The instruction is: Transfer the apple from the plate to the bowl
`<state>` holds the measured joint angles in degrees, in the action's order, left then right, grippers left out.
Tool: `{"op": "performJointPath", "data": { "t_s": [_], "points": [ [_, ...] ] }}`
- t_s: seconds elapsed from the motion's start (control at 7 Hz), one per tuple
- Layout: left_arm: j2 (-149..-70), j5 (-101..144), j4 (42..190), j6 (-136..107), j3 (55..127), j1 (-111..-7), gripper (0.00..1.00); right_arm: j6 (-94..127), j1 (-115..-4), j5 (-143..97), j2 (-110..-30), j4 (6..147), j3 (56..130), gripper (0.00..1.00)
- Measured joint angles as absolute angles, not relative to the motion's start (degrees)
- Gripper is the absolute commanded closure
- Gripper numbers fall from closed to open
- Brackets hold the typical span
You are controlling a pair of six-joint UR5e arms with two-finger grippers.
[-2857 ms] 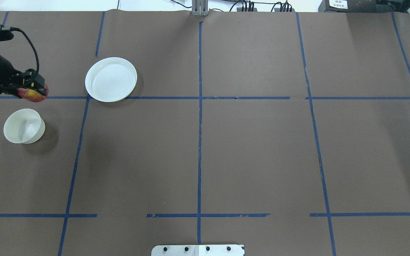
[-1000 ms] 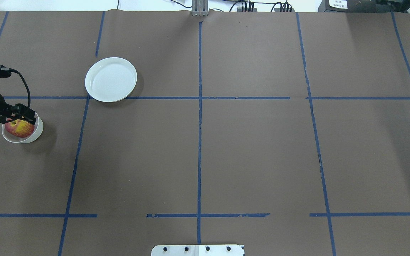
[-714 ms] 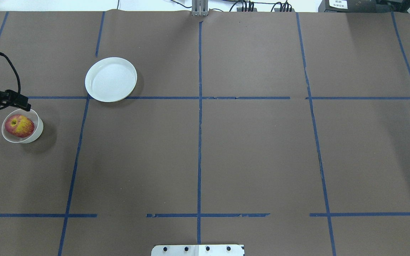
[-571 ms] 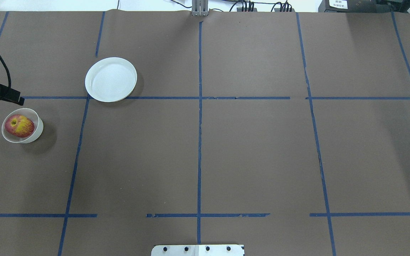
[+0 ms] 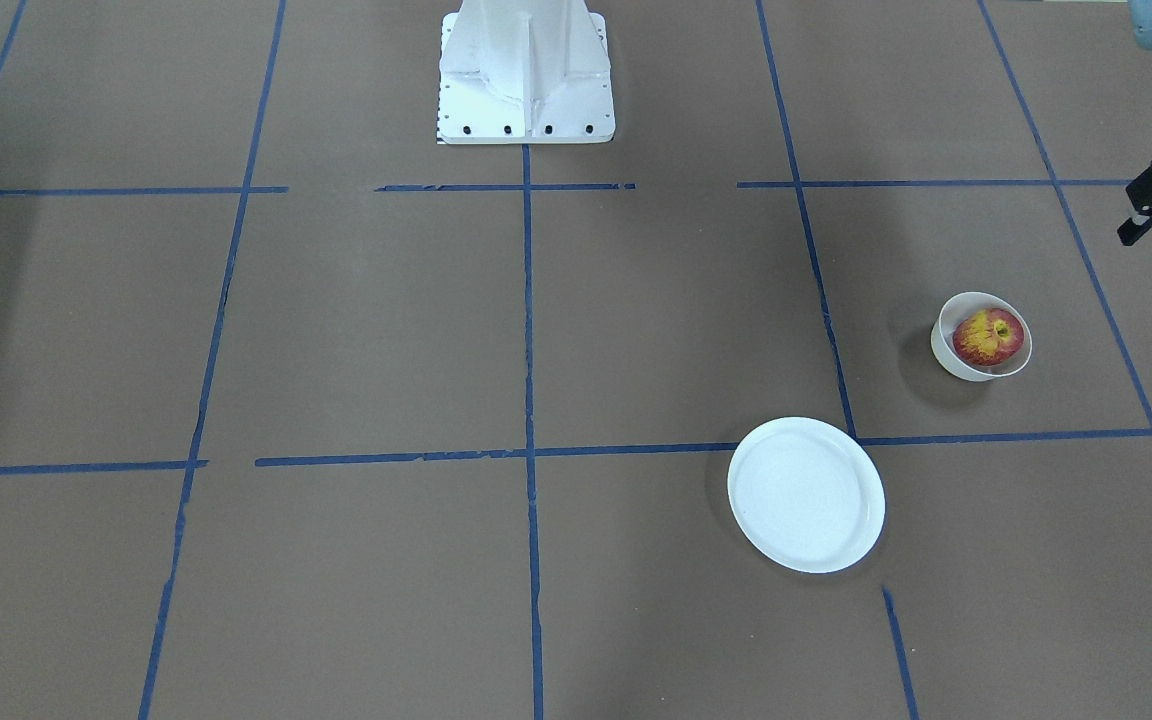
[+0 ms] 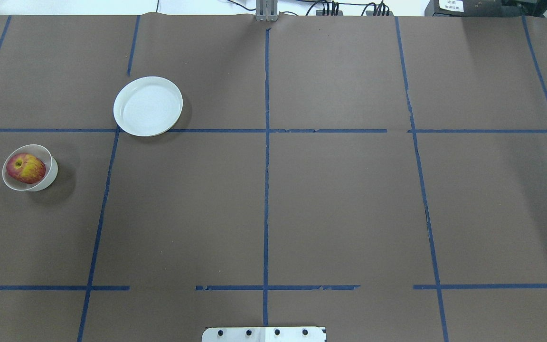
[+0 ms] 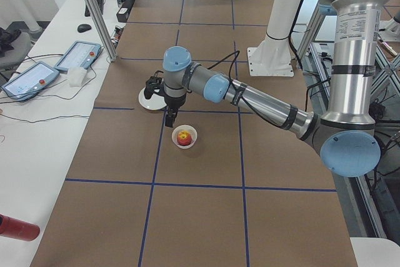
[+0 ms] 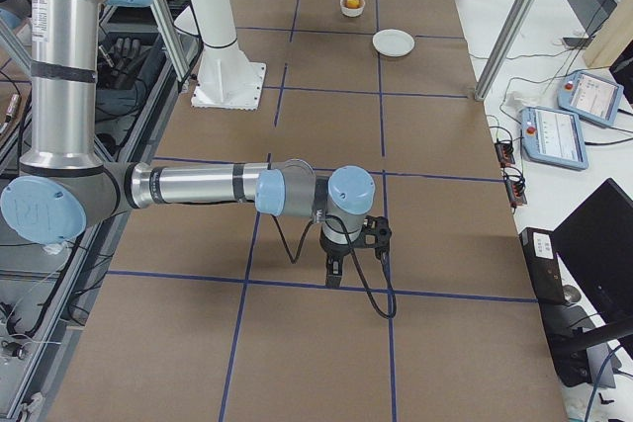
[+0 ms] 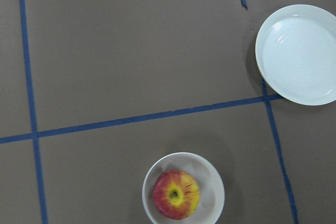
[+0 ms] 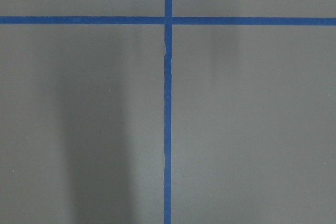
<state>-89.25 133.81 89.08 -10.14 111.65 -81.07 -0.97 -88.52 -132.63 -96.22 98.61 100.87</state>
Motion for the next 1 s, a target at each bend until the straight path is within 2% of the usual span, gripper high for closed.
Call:
{"op": "performJointPath", "data": {
  "t_s": [0.29,0.57,1.0],
  "points": [
    [-85.7,134.3,85.8,8.3,102.9,-90.2,0.0,-0.9,-88.6,-132.6,-96.2,98.6,100.9,0.0],
    [-83.0,134.4,86.9,16.6,95.6,-93.9,0.0,-0.9,-88.5,-132.6,-96.2,98.6,100.9,0.0],
    [-83.2,134.3,87.0,16.5,94.4,-94.5,0.0,-1.0,-88.5,-132.6,-96.2,98.6,100.9,0.0]
  ]
}}
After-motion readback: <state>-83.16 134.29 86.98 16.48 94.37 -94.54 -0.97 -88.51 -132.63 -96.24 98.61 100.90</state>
